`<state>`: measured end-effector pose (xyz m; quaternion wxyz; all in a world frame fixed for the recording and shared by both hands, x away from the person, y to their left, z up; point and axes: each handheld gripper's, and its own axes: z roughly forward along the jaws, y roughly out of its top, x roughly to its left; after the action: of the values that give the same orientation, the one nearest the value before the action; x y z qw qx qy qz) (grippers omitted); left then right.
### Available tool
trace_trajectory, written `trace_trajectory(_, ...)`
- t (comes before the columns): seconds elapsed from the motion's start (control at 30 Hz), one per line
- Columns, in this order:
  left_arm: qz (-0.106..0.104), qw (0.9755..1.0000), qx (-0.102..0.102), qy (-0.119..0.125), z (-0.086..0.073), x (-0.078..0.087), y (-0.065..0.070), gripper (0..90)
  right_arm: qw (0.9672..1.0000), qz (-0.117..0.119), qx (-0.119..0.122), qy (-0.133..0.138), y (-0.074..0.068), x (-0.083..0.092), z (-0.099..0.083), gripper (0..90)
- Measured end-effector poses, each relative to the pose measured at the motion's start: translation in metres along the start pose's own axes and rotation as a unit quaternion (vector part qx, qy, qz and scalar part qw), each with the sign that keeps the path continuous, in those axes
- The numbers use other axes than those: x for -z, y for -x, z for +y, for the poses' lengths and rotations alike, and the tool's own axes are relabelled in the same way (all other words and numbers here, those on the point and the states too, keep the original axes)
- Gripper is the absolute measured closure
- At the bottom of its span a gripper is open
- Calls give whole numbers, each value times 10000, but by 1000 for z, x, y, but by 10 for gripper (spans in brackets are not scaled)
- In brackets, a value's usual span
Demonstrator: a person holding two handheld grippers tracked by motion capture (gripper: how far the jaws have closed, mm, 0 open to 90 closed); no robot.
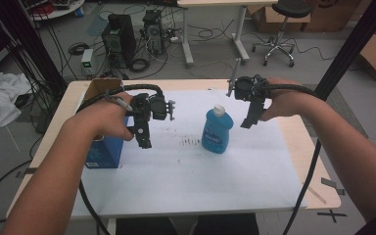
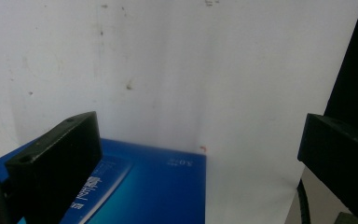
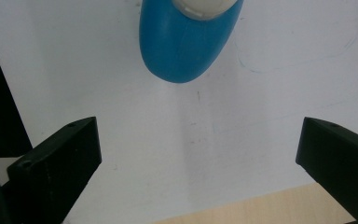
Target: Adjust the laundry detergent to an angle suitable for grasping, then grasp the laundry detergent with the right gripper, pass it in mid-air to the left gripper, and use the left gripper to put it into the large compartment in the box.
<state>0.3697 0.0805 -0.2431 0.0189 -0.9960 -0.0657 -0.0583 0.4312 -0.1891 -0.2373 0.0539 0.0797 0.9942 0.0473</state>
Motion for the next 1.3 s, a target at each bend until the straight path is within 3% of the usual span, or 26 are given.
trace_trajectory(0.93,38,9999,-103,19,0,5,3,1,9999,-82,-61,13,-3,3,-2,0)
trace_trajectory(1.3,136,9996,-202,131,7,10,6,1,9989,-169,-281,340,-10,-6,-23,0)
